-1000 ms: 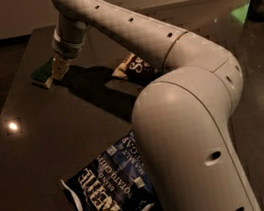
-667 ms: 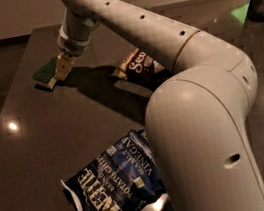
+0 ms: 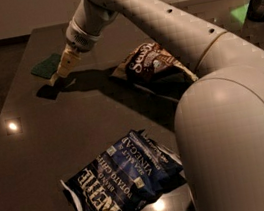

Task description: Move sponge near blue chip bag

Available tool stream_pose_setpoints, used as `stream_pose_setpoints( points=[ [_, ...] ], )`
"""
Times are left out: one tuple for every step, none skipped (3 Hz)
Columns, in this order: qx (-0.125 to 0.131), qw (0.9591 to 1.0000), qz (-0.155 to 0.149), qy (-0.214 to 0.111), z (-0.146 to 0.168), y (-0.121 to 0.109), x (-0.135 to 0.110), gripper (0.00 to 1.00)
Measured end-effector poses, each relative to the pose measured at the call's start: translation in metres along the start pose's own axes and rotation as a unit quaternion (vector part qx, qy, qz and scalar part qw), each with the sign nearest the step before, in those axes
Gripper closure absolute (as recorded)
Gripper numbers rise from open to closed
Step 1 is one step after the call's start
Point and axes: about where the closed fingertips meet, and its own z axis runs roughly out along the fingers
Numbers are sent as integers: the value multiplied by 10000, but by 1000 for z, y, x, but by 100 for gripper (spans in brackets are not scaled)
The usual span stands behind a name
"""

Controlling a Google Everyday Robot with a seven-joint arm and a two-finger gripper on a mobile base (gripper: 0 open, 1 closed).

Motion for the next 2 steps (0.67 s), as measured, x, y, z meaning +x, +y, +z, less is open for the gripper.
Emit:
stream_pose_setpoints(
  points=[
    [-1,10000,1,48,-2,8,0,100],
    [-3,10000,58,24,-16,32,-1,100]
  ],
)
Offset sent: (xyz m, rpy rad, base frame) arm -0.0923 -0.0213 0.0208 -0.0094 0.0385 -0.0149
